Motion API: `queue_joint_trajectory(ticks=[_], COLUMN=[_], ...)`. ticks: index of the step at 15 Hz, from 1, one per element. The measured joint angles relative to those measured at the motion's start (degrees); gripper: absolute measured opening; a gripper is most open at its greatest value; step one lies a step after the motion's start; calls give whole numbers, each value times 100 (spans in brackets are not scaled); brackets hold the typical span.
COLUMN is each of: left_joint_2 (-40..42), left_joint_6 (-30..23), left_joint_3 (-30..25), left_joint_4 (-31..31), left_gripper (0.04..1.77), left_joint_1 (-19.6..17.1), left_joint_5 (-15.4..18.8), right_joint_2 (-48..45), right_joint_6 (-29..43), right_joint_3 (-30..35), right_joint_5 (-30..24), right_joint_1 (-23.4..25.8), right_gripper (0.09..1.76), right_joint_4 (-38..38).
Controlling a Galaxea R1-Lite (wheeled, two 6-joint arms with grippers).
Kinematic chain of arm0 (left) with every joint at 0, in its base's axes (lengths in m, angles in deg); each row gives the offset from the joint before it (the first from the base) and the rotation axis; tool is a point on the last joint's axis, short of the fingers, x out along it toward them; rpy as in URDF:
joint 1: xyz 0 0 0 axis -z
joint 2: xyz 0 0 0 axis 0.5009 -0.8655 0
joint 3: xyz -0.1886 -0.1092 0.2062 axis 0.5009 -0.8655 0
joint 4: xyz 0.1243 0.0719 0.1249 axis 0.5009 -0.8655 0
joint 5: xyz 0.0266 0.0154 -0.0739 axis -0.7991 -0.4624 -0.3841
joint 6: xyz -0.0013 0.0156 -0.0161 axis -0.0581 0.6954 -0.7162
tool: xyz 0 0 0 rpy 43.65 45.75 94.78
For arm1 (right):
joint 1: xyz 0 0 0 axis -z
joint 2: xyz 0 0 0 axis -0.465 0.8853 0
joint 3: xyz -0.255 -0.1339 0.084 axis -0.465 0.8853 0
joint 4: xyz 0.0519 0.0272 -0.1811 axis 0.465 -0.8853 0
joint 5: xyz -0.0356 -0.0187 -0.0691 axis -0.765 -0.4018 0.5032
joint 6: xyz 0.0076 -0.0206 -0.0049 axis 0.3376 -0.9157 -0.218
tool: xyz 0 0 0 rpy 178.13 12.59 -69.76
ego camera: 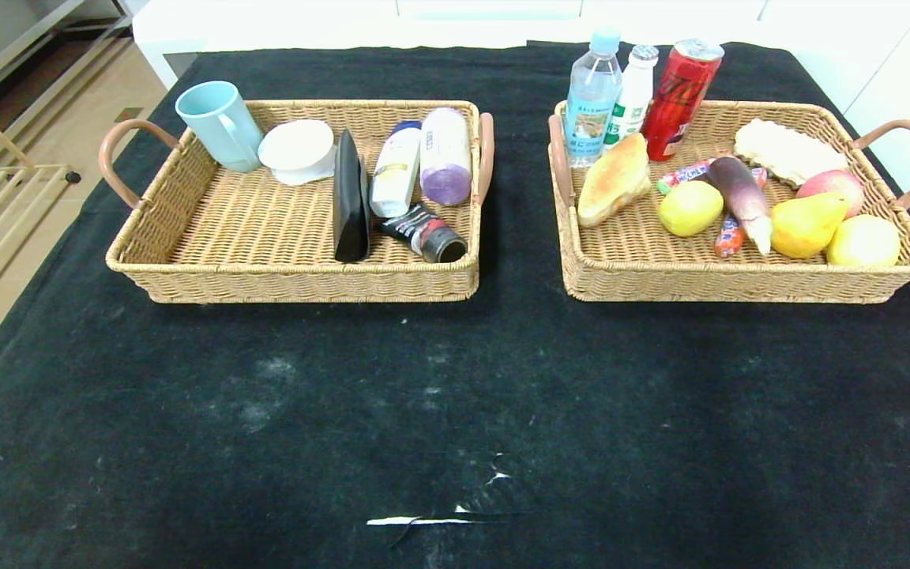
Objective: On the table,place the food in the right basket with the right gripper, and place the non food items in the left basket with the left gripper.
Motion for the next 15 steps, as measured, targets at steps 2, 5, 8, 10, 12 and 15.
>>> queue_joint_trajectory(ticks=[2,5,8,10,12,15], left_joint_2=[88,132,141,144,144,144], left_joint_6=[2,-37,-113,-315,-480,-499], left_joint_3=[-441,-1108,-1620,-1813,-1860,-1874], left_joint_4=[711,1130,1181,1129,1124,1122], left_gripper=[172,172,172,172,172,172], left_joint_1=[0,0,0,0,0,0], left_joint_5=[-39,-96,-138,-194,-245,-308], right_joint_2=[-121,-188,-202,-202,-202,-202], right_joint_6=[41,-137,-474,-485,-446,-252], right_joint_3=[372,1232,1987,2105,2136,2147], right_joint_5=[244,545,730,686,655,686], right_joint_1=[-2,-4,-4,-9,-13,-20], right_gripper=[170,170,170,170,170,170], right_joint_4=[499,1646,1818,1780,1754,1743])
